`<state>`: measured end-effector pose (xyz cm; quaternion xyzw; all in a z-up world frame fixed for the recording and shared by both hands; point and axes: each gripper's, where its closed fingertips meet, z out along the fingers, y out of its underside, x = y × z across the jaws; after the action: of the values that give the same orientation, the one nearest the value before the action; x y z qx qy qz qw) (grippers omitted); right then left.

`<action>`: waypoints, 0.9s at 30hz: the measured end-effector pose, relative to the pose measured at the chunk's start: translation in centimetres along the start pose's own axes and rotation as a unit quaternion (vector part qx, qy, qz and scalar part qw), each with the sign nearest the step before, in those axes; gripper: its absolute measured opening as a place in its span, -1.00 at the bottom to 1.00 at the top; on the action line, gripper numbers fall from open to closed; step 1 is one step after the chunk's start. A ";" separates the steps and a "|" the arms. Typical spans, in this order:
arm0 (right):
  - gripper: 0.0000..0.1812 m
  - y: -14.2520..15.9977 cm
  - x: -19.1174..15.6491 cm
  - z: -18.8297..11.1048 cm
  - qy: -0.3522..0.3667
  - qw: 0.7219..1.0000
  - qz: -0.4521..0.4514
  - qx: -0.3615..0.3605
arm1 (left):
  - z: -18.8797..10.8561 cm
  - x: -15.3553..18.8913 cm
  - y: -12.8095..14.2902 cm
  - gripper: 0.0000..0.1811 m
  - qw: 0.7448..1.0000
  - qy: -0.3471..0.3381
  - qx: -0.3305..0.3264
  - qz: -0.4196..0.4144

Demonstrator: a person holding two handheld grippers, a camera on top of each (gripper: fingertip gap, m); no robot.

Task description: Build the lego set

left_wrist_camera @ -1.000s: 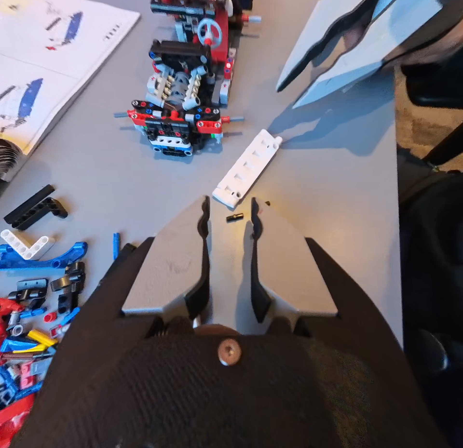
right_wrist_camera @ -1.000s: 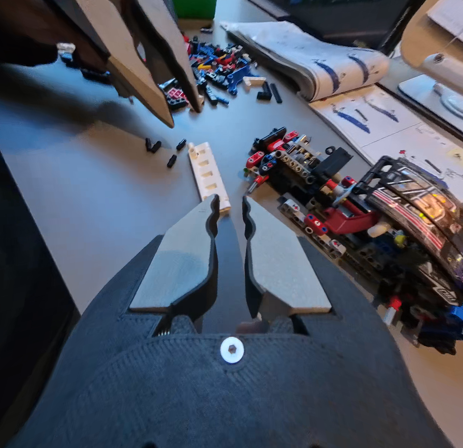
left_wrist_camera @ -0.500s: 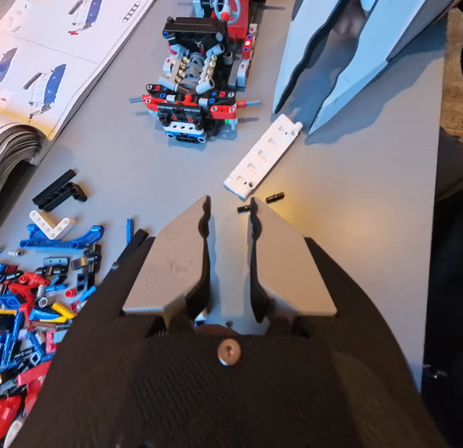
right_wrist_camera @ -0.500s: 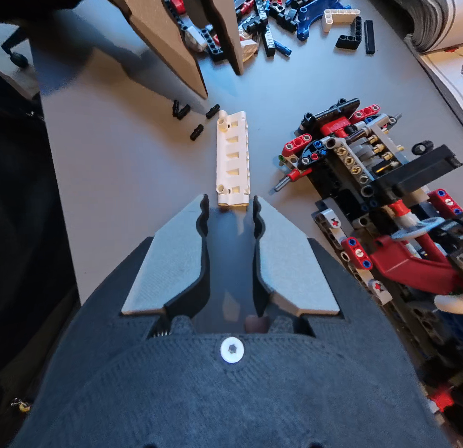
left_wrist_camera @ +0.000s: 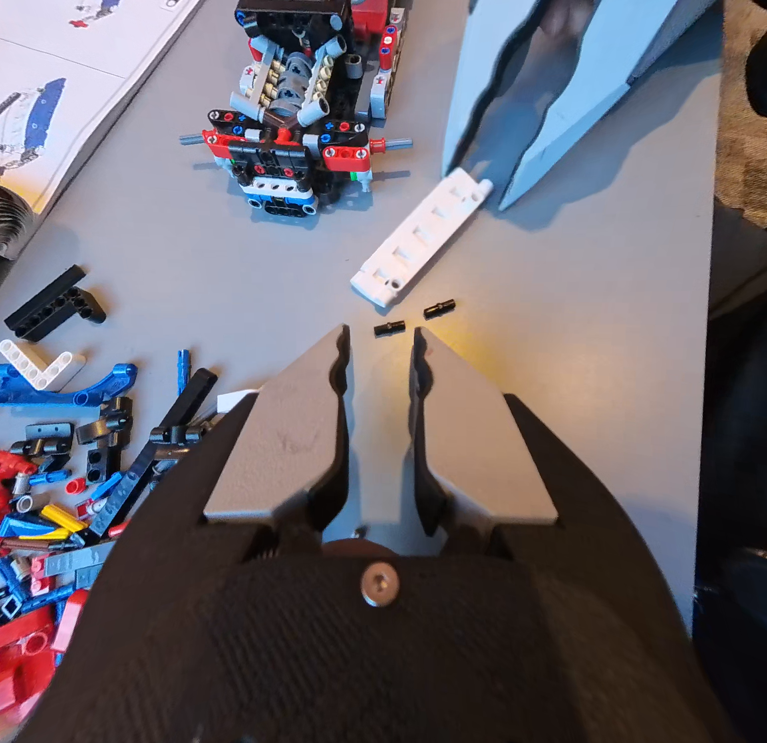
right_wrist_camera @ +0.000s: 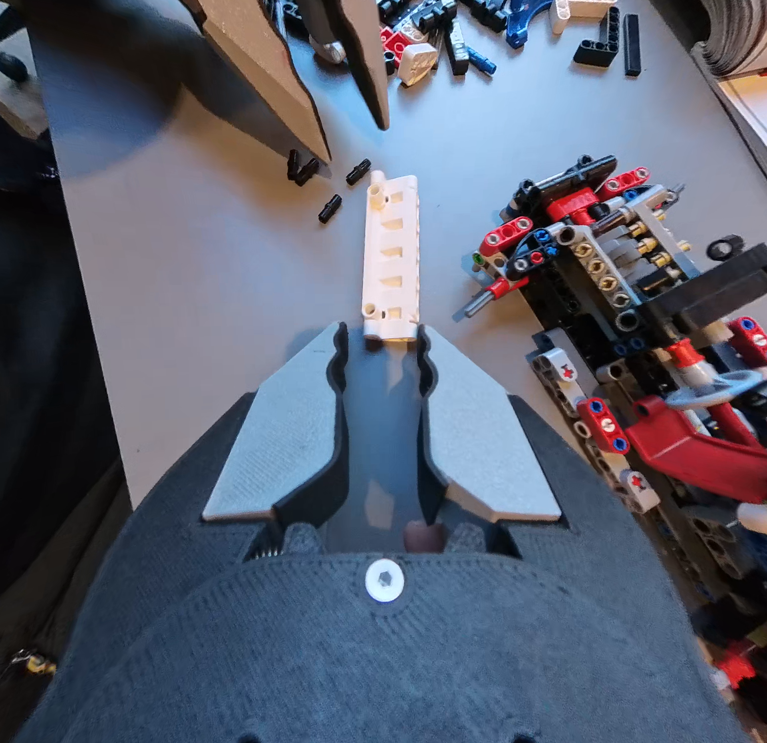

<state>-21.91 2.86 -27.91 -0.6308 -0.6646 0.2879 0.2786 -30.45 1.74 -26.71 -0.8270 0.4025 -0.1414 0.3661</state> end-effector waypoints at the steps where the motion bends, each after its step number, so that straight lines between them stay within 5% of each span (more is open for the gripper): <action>1: -0.67 0.1 -0.6 -0.1 -0.010 1.000 0.000 -0.003 | 0.0 0.0 0.0 -0.70 1.000 -0.001 0.001 0.001; 6: -0.74 -0.5 -5.5 -1.2 -0.086 0.996 -0.004 0.020 | -0.4 0.1 -0.1 -0.71 1.000 -0.004 0.007 0.002; 16: -0.55 -1.5 -3.4 -0.3 -0.025 0.999 0.001 0.031 | -1.9 2.8 0.2 -0.72 0.999 0.022 0.028 0.002; 21: -0.64 -1.1 -6.9 0.5 -0.075 0.997 -0.011 0.010 | -2.8 4.2 0.7 -0.71 0.999 0.040 0.036 -0.004; 27: -0.67 -4.3 -10.3 0.7 -0.122 0.990 -0.030 0.066 | -3.2 5.3 2.0 -0.71 0.998 0.048 0.033 -0.013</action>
<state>-24.84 -7.65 -25.35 -0.5511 -0.6918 0.3973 0.2446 -29.85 -4.69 -26.23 -0.8119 0.4040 -0.1989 0.3715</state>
